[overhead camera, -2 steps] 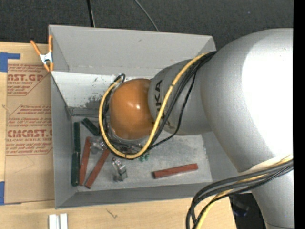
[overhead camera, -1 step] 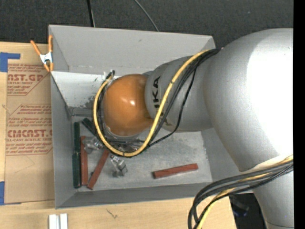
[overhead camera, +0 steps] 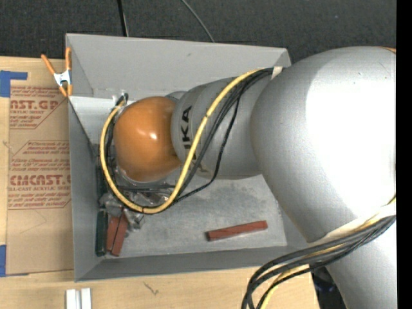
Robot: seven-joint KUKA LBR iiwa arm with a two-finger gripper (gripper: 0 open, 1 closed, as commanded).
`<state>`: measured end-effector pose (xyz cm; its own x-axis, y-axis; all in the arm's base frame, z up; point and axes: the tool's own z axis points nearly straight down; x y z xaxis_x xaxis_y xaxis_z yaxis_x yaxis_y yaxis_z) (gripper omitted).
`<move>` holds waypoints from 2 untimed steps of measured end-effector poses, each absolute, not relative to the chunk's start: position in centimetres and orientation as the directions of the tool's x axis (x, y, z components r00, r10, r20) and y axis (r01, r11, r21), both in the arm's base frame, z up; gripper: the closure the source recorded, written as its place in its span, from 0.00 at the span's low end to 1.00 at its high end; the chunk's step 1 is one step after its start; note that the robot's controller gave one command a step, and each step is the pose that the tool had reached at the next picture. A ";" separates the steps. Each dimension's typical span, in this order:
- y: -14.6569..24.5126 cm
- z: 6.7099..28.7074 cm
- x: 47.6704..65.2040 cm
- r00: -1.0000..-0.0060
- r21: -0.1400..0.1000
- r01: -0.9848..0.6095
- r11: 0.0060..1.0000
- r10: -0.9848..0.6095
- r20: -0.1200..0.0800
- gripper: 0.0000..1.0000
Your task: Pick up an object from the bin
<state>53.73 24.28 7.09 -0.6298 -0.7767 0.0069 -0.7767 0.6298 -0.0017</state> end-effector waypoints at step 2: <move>21.5 24.9 56.1 -0.623 -0.005 -0.782 0.624 -0.782 -0.009 1.00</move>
Offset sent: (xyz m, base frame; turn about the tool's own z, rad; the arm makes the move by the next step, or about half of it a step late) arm 0.0215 -0.0282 0.1745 -0.0101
